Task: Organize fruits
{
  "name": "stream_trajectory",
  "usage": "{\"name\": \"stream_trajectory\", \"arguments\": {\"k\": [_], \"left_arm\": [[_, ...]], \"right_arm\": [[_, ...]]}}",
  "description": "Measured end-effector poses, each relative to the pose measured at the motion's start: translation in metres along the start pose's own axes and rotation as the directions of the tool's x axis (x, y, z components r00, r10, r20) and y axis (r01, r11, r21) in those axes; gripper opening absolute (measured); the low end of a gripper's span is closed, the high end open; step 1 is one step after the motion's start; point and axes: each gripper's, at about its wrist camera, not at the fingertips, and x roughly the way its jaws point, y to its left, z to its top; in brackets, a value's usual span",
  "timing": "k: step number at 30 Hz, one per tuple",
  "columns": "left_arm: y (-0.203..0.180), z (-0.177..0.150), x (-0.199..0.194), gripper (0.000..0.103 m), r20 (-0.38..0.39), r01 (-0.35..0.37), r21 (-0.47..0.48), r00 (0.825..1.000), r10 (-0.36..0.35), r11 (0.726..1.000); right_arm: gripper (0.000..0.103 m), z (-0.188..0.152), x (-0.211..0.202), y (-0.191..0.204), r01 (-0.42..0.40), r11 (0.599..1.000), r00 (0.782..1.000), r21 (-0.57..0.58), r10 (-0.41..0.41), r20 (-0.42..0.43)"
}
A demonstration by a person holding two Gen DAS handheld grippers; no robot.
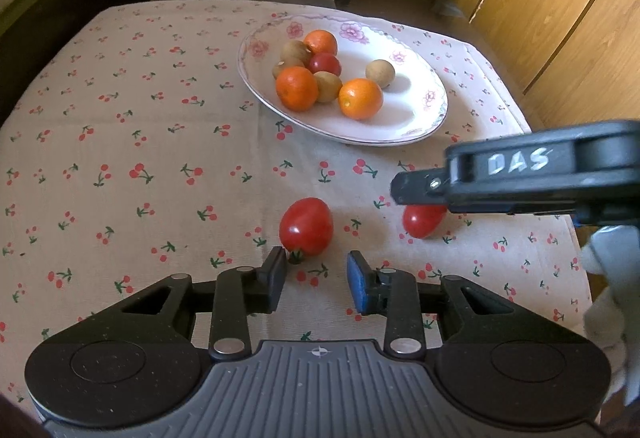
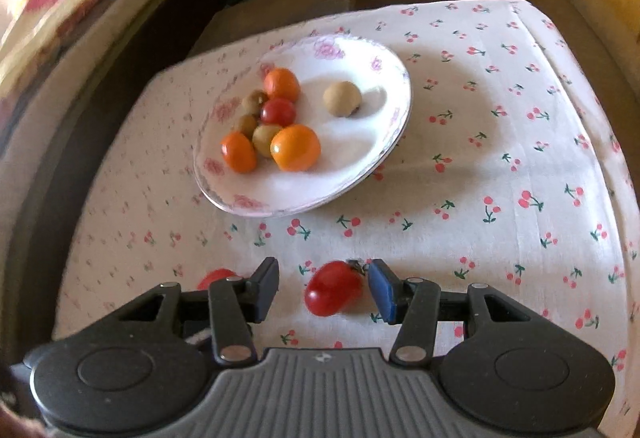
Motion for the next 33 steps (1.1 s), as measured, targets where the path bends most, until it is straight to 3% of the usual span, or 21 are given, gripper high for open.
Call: {"name": "stream_trajectory", "arguments": {"k": [8, 11, 22, 33], "left_arm": [[-0.002, -0.001, 0.0, 0.042, 0.003, -0.006, 0.015, 1.0, 0.006, 1.0], [-0.001, 0.0, 0.001, 0.042, 0.003, -0.004, 0.011, 1.0, 0.004, 1.0], [0.007, 0.0, -0.002, 0.042, -0.006, 0.024, -0.047, 1.0, -0.024, 0.999], [0.013, 0.01, -0.004, 0.059, 0.041, 0.016, -0.106, 0.999, -0.011, 0.994]], "right_arm": [[0.048, -0.004, 0.008, 0.01, 0.077, 0.992, 0.997, -0.105, -0.078, -0.001], [0.035, -0.01, 0.006, 0.016, 0.104, 0.979, 0.994, -0.176, -0.105, 0.002], [0.035, -0.027, -0.015, 0.013, 0.126, 0.959, 0.991, -0.252, -0.135, -0.017], [0.035, -0.038, -0.03, -0.007, 0.11, 0.968, 0.993, -0.225, -0.118, -0.026]]}}
